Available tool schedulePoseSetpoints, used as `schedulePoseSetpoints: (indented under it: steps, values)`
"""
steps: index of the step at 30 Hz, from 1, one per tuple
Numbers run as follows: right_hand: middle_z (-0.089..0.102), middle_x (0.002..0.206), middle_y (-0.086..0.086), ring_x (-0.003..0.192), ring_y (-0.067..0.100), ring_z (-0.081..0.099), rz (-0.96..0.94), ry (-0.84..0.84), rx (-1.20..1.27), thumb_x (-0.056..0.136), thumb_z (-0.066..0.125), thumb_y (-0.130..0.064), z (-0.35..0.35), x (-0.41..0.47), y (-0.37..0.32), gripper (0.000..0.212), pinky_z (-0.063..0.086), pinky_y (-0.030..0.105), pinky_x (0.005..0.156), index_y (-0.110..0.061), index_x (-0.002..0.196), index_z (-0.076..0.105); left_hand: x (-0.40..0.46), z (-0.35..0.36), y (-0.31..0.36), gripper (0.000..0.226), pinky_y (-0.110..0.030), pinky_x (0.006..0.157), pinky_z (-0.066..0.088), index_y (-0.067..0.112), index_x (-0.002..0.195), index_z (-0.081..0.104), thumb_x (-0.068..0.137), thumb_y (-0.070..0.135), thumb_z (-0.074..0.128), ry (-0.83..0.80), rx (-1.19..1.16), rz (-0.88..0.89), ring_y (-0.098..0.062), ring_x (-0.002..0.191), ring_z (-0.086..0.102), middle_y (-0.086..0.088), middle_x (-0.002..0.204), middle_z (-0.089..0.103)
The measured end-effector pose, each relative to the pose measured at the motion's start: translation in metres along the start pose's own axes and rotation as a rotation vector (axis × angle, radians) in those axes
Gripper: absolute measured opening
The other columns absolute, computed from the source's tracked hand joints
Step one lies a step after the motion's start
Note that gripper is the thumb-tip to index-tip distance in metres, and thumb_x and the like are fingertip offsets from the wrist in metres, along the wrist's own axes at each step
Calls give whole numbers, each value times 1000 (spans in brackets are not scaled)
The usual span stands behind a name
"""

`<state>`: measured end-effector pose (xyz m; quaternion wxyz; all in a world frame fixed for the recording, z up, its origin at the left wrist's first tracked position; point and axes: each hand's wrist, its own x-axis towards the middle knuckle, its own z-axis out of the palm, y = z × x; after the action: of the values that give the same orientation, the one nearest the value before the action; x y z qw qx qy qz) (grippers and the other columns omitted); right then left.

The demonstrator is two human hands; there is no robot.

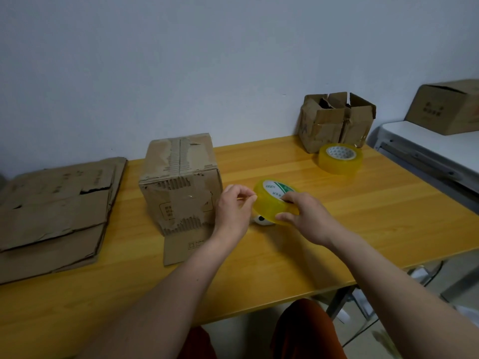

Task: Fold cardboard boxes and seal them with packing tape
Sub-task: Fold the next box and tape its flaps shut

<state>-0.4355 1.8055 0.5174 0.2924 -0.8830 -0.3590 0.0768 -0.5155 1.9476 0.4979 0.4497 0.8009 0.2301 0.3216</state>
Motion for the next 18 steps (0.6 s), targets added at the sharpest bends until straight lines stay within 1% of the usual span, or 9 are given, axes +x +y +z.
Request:
schedulePoseSetpoints:
  steps: [3,5,7,9,12,14,15,17,18]
  values:
    - [50,130,9,119,22,47,-7,27,12,87,67,-30,1,0,-7,51,36,28,97,-15,132,50,0,-4,6,16,-6,66,45,23,81,59,92,13,63,28,49,-27,3,77,54,10,91,57]
    - [50,128,7,119,20,46,-36,55,10,84,71,-30,0,-1,-11,55,34,24,94,-15,132,49,1,-5,7,10,-4,62,40,19,85,60,93,15,61,63,111,-19,3,75,51,8,90,57]
    - [50,126,2,120,18,42,-111,88,-13,78,77,-28,-1,-3,-13,61,30,19,89,-15,131,48,2,-6,8,8,-5,60,38,18,86,59,94,16,60,90,145,-14,-3,76,52,6,89,58]
    - [46,127,1,121,18,39,-232,147,-78,76,78,-20,-1,-4,-14,64,27,15,89,-17,132,46,3,-9,9,8,-9,62,38,19,87,57,95,16,57,100,132,-66,-8,81,54,6,88,58]
    - [36,137,5,128,19,34,-313,343,-83,79,71,-5,-2,-3,-12,68,32,23,102,-17,139,40,12,-17,6,8,-30,75,51,18,87,58,95,19,56,133,23,-223,-18,88,62,-2,92,65]
    - [37,139,7,129,18,37,-263,440,53,84,69,-6,-2,-1,-13,68,33,26,105,-15,142,35,14,-23,6,8,-42,81,57,17,88,60,95,19,56,135,-98,-305,-21,85,67,-7,92,68]
    - [39,139,7,129,18,38,-210,447,159,86,67,-10,0,1,-15,67,34,28,105,-15,144,33,14,-25,9,8,-43,81,58,14,91,61,96,17,56,123,-167,-345,-20,83,69,-9,93,69]
    - [42,138,4,128,18,41,-80,421,427,90,63,-19,6,4,-19,64,38,33,103,-17,144,29,10,-27,14,10,-39,80,59,10,95,61,99,14,52,84,-299,-410,-17,80,70,-12,96,70]
    - [46,134,3,126,18,44,-25,415,553,91,61,-20,9,5,-22,60,41,33,99,-17,143,31,8,-27,17,11,-36,79,60,9,96,61,99,12,51,65,-356,-428,-15,80,70,-12,96,69]
